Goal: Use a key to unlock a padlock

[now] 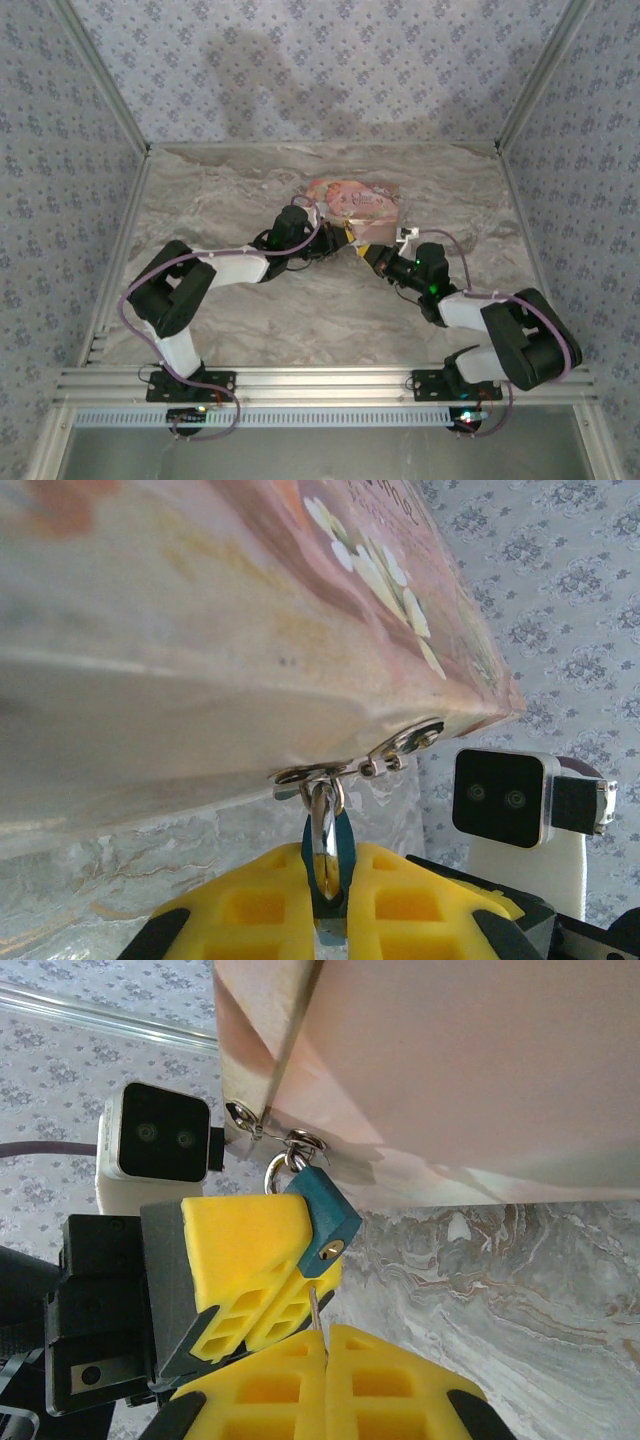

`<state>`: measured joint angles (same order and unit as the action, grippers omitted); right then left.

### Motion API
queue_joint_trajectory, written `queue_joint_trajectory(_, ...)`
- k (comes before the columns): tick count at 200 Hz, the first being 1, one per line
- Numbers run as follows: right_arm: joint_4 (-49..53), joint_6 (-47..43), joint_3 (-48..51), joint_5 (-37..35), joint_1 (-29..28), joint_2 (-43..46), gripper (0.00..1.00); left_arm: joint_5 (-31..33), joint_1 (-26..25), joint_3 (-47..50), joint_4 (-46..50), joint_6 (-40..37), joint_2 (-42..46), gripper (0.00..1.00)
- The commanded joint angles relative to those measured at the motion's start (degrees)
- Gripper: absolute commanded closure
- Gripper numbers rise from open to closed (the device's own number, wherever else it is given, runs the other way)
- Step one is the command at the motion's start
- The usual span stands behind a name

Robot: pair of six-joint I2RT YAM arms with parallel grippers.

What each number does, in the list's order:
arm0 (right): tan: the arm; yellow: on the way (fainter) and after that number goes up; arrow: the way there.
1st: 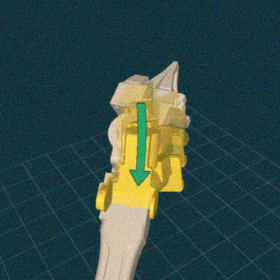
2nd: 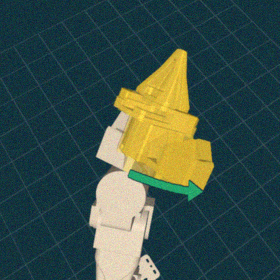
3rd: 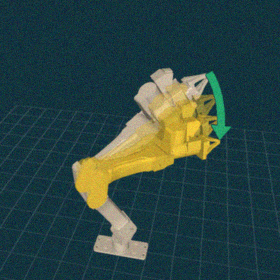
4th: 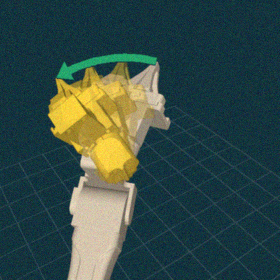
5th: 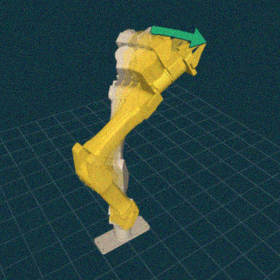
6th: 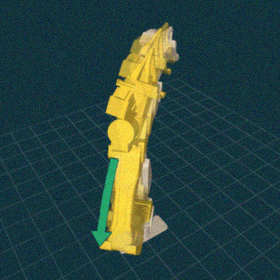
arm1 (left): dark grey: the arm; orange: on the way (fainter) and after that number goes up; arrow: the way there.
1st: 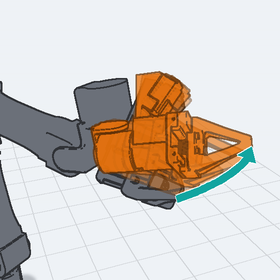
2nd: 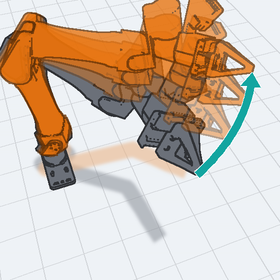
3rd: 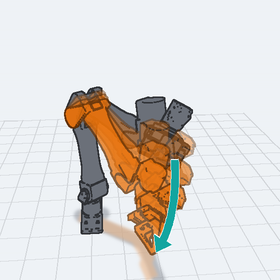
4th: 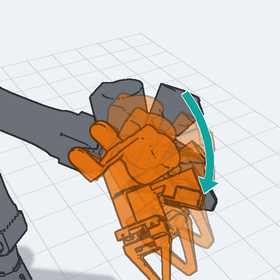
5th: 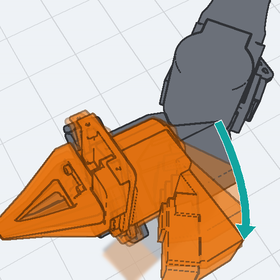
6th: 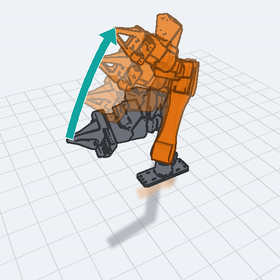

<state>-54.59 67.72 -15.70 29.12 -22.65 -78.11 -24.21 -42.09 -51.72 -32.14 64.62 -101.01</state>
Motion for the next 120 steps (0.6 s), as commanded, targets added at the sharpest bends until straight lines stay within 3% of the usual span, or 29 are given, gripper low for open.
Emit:
queue_joint_trajectory(1, -1.88, 0.12, -1.71, -0.30, -0.37, -1.30, 1.00, -2.21, 0.21, -0.92, -5.10, 1.18, 1.52, 0.90)
queue_joint_trajectory(120, -3.41, 0.59, -2.63, -0.83, 0.09, -2.64, 1.00, -2.59, 0.17, -0.37, -5.87, 1.57, 1.37, 0.90)
